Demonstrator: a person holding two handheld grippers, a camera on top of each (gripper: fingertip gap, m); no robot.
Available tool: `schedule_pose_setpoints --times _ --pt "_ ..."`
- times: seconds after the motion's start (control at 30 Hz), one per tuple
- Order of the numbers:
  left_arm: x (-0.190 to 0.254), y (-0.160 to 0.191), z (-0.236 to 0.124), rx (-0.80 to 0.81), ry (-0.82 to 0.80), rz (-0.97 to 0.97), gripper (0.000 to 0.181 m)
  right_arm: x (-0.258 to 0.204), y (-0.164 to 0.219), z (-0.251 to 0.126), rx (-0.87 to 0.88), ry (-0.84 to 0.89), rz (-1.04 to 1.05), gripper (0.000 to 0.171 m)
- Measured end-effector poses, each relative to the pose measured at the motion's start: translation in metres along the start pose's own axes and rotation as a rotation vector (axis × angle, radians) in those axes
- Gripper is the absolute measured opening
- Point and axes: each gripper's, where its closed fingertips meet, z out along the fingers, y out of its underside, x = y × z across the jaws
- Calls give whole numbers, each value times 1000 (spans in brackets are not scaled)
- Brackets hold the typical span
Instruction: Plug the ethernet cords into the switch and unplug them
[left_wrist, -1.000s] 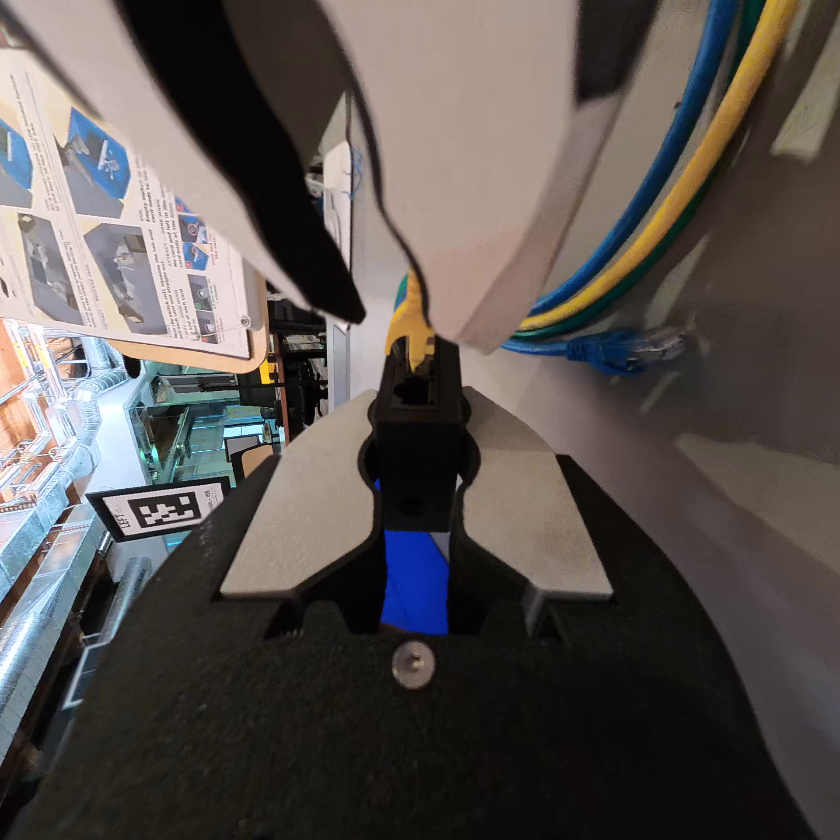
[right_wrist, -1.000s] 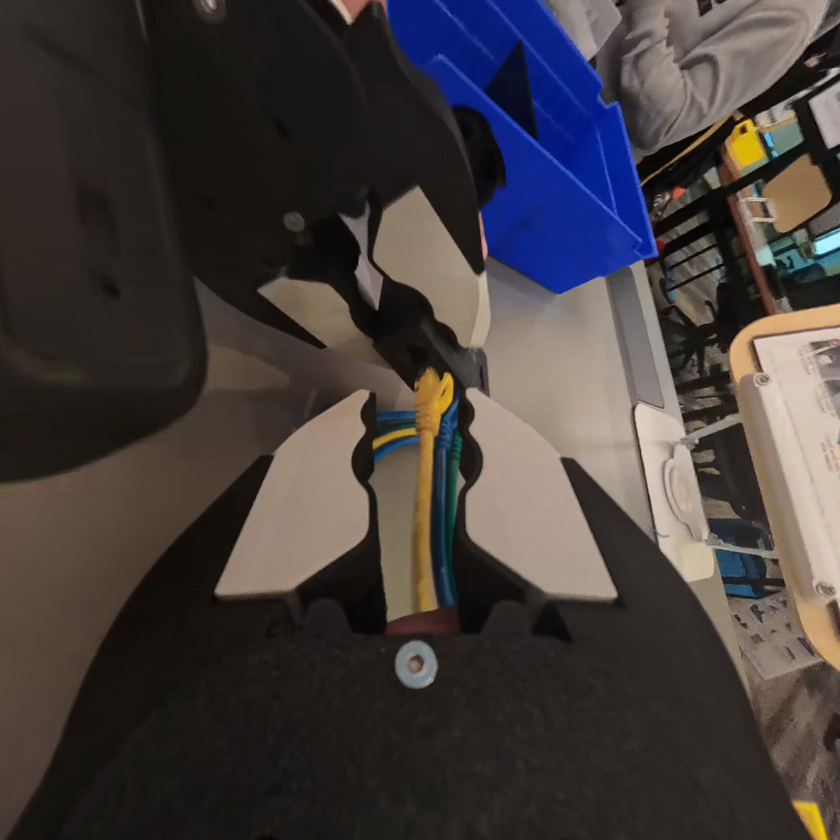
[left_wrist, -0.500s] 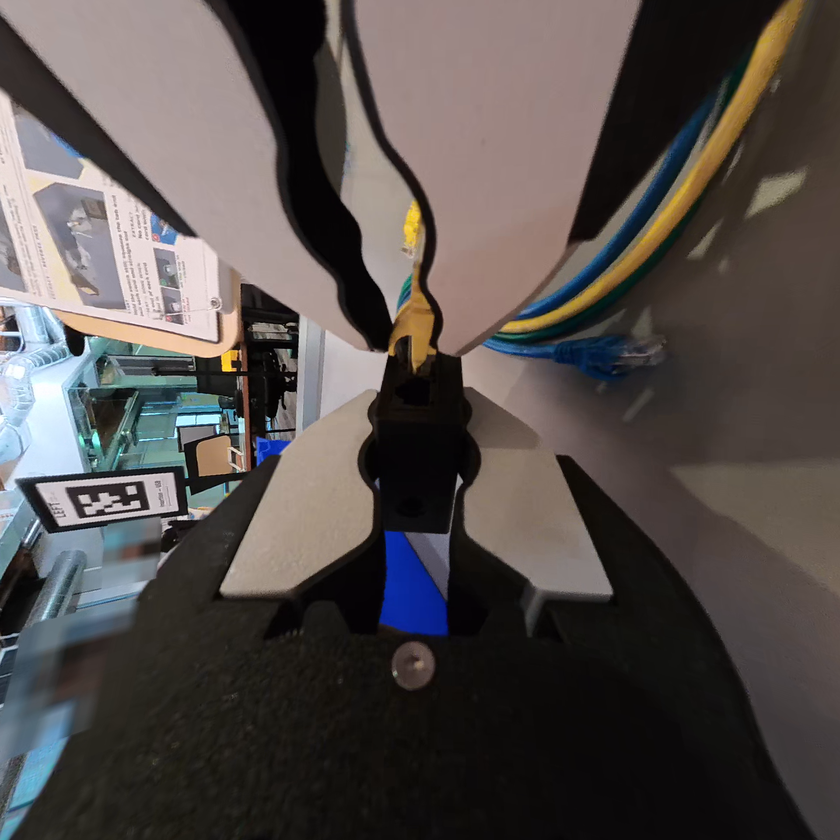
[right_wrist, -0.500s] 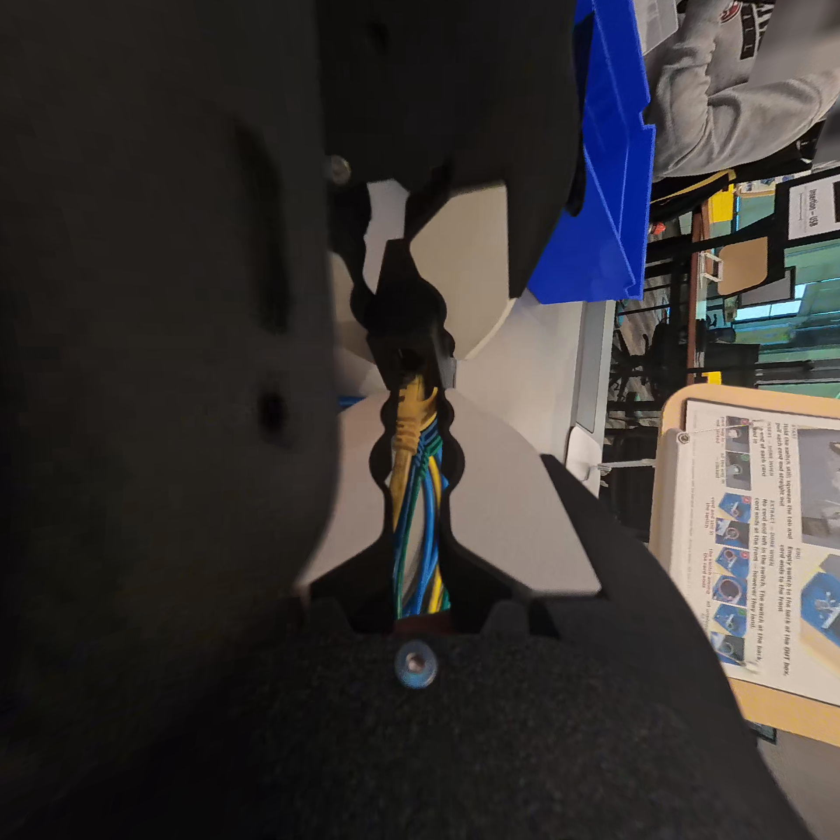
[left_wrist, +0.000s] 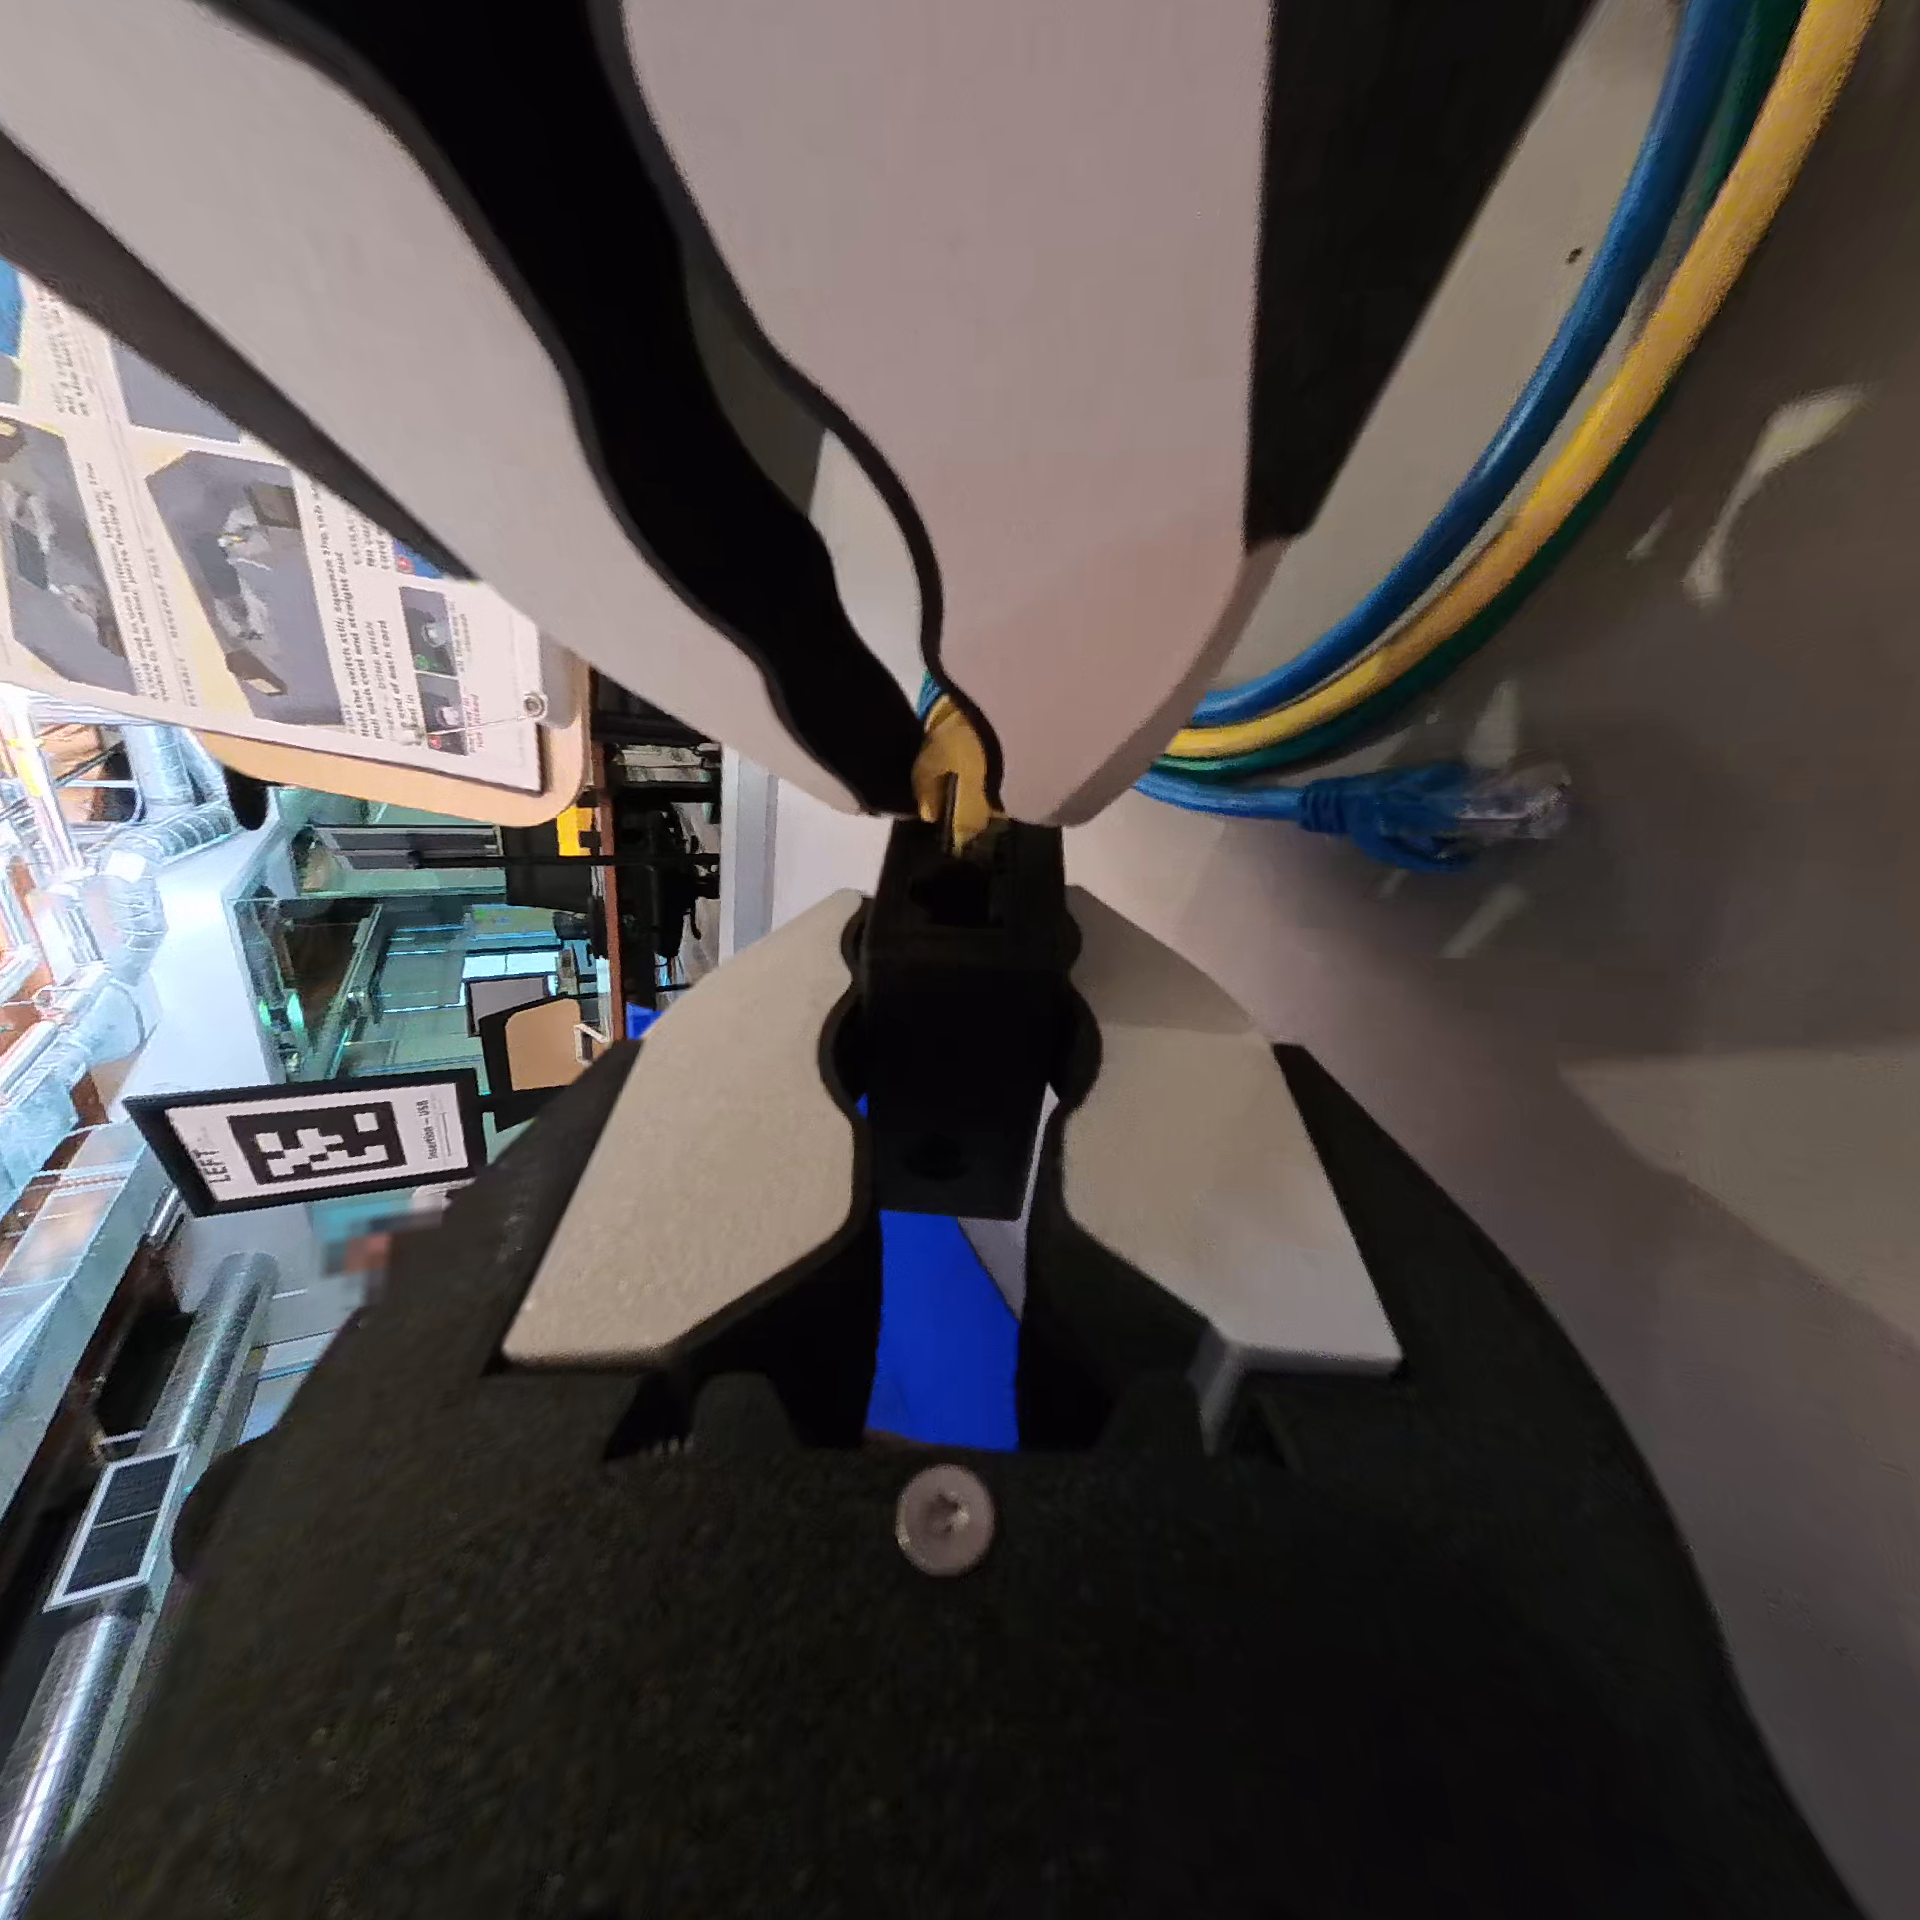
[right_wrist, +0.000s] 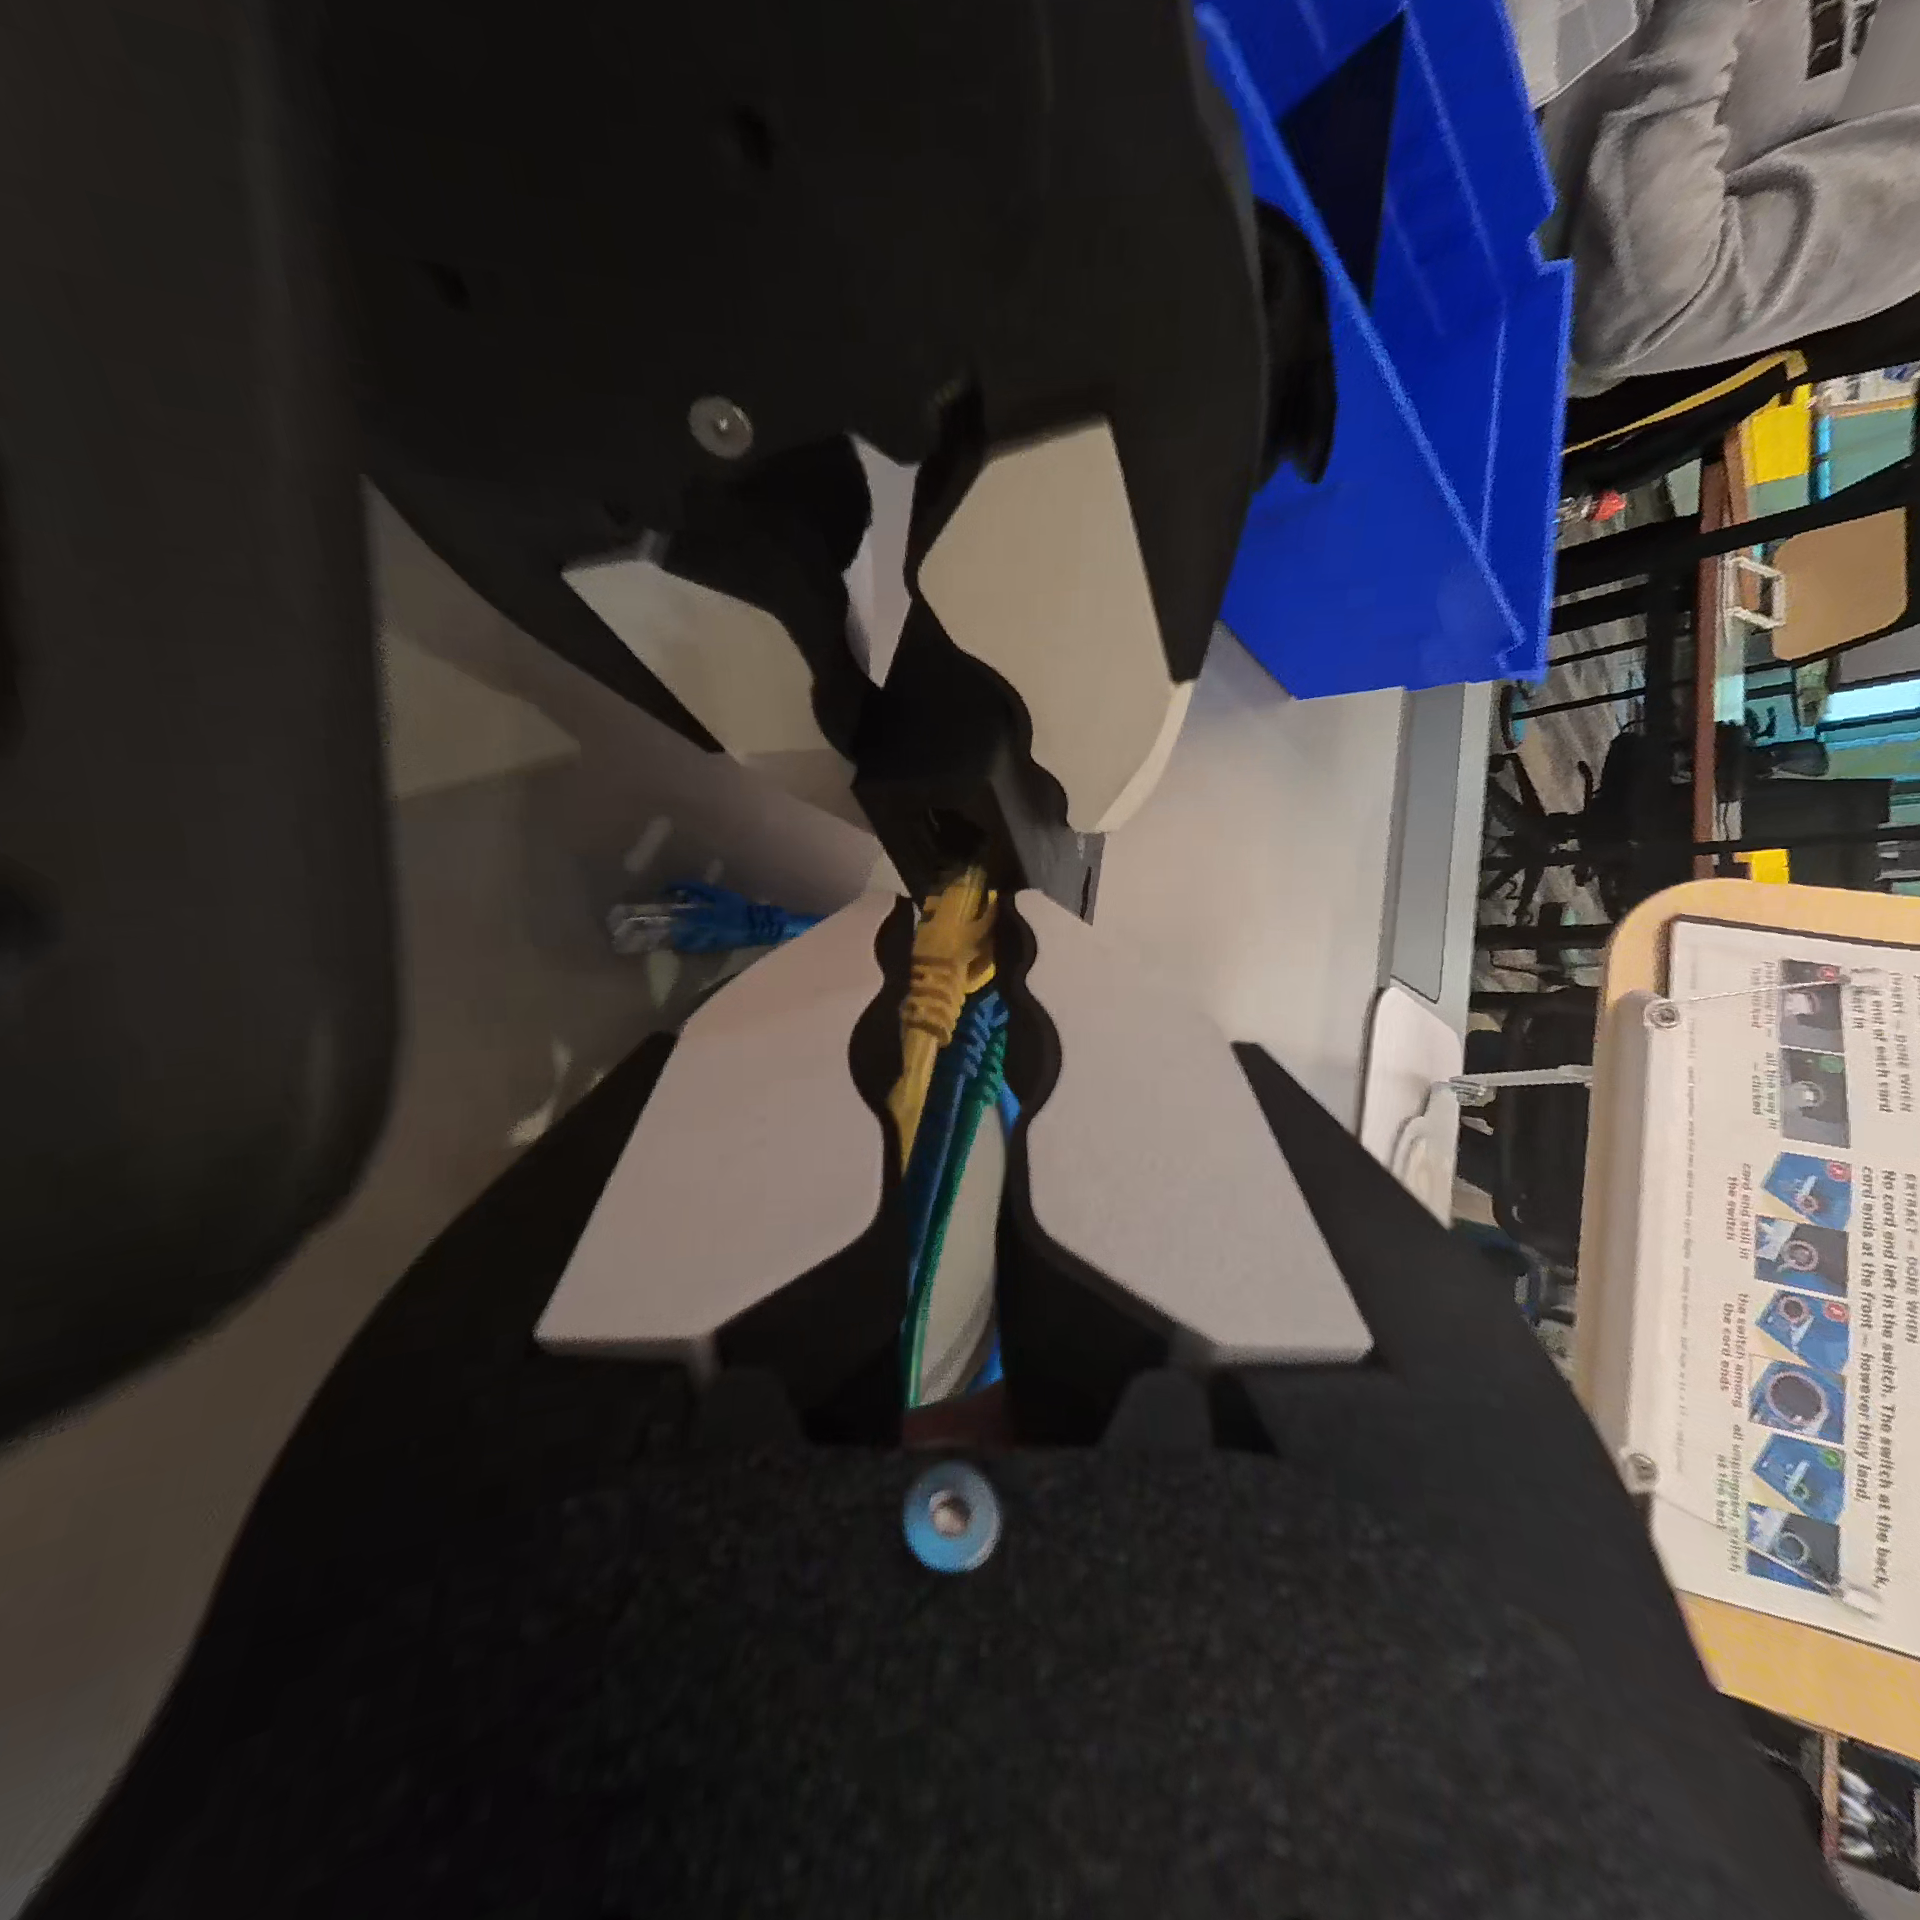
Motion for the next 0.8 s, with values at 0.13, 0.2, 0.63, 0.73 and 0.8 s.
schedule_pose_setpoints --times 0.13,0.2,0.63,0.73,0.8 --pt "-9 0 -1 7 -30 -22 30 7 -3 -3 49 57 43 15" --pt "-11 -1 0 24 -38 -35 29 14 -3 -4 39 94 54 15" --pt "-13 -3 -3 19 -145 63 29 -1 7 -25 136 -183 681 13" --pt "-11 -2 -2 11 -147 67 29 -2 7 -22 136 -184 722 11" --pt "-11 0 0 2 -137 59 29 -2 7 -20 129 -183 764 11"
